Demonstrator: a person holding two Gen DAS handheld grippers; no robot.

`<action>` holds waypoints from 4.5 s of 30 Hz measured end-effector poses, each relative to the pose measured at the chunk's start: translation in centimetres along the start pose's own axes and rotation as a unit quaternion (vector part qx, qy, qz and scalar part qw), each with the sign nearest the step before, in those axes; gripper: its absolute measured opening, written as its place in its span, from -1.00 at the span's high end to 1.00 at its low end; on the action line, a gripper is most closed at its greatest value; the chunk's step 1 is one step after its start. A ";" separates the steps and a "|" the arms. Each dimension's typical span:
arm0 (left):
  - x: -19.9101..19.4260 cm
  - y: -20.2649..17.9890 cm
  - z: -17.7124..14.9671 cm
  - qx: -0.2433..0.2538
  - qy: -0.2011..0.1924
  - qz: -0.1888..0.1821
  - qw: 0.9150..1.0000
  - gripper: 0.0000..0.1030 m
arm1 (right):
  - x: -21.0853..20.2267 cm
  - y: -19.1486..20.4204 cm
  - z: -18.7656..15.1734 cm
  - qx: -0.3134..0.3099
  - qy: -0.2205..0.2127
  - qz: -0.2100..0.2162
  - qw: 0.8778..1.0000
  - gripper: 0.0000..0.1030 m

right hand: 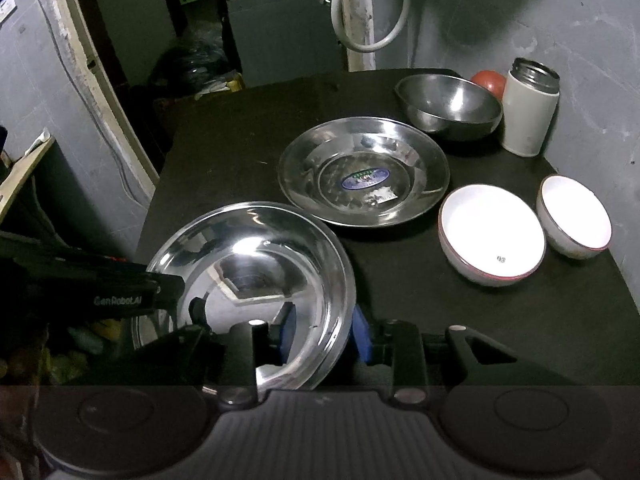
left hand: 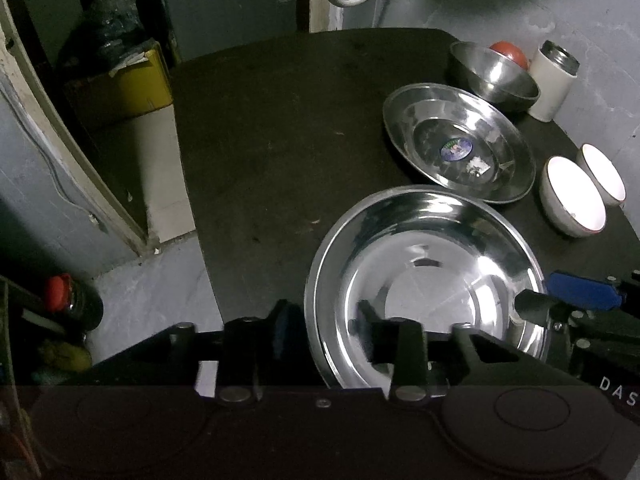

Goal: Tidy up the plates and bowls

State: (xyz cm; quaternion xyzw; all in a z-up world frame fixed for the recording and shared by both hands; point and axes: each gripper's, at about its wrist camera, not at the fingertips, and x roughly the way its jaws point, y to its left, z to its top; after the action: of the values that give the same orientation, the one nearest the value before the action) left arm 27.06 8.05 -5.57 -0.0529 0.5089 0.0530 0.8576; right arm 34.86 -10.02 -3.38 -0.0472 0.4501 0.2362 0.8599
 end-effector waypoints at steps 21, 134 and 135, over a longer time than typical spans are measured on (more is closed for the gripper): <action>0.8 0.8 7.4 0.028 -0.061 0.028 0.997 -0.98 | -1.5 -3.1 -0.4 0.093 -0.057 0.015 0.994 -0.75; -1.7 0.7 5.2 0.087 -0.106 -0.063 0.989 0.50 | -0.9 -2.1 1.5 0.132 -0.105 0.071 0.983 0.39; -1.8 0.7 4.9 0.085 -0.105 -0.062 0.989 0.49 | -1.0 -2.1 1.3 0.129 -0.103 0.073 0.984 0.39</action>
State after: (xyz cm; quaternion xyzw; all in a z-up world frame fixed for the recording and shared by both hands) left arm 30.32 9.35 -1.64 -0.0052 0.4144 -0.0382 0.9093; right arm 36.36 -11.84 -2.10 0.1218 0.3882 0.2422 0.8808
